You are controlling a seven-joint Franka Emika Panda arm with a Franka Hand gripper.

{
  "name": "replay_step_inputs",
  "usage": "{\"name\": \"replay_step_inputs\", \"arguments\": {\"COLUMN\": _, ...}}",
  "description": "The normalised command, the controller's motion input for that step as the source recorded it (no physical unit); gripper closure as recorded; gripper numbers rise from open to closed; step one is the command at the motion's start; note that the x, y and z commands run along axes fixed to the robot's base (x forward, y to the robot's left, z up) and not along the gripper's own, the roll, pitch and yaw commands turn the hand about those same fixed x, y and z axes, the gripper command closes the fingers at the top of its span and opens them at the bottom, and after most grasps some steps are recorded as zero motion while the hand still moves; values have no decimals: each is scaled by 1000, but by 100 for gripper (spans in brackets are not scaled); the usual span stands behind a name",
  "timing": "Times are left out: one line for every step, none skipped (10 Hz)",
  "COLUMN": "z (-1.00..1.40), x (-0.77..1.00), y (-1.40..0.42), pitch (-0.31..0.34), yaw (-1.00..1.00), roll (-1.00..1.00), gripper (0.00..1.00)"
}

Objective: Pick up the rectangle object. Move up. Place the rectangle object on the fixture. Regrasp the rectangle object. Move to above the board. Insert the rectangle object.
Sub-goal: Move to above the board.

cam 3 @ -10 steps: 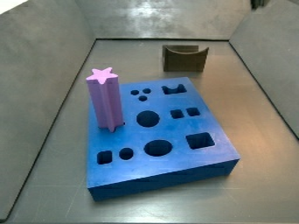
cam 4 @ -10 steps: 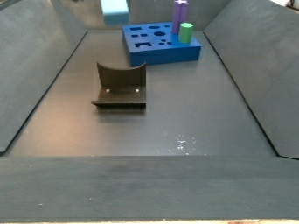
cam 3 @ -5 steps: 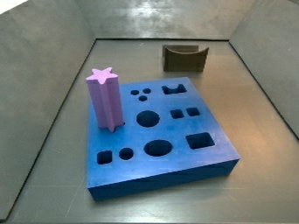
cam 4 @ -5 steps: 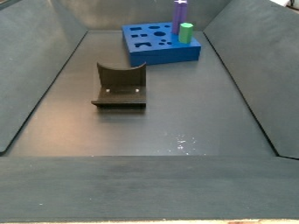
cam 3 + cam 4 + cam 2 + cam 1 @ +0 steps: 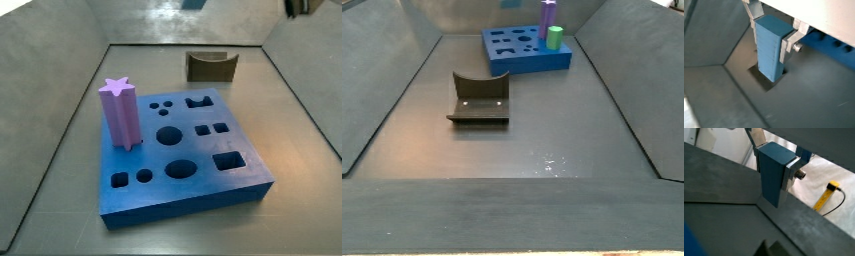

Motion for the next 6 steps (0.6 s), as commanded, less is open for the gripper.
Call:
{"name": "replay_step_inputs", "arguments": {"z": -313, "x": -666, "y": -1000, "pitch": -112, "yaw": -158, "roll": -1000, "gripper": 100}}
{"name": "replay_step_inputs", "arguments": {"z": -307, "x": -694, "y": -1000, "pitch": -108, "yaw": -157, "roll": -1000, "gripper": 100}}
{"name": "replay_step_inputs", "arguments": {"z": -235, "x": -561, "y": -773, "pitch": -104, "yaw": -155, "roll": -1000, "gripper": 100}}
{"name": "replay_step_inputs", "arguments": {"z": -139, "x": -379, "y": -475, "pitch": -96, "yaw": -152, "roll": -1000, "gripper": 100}}
{"name": "replay_step_inputs", "arguments": {"z": -60, "x": -209, "y": -201, "pitch": -85, "yaw": -149, "roll": -1000, "gripper": 100}}
{"name": "replay_step_inputs", "arguments": {"z": -31, "x": -146, "y": -103, "pitch": -80, "yaw": -150, "roll": -1000, "gripper": 100}}
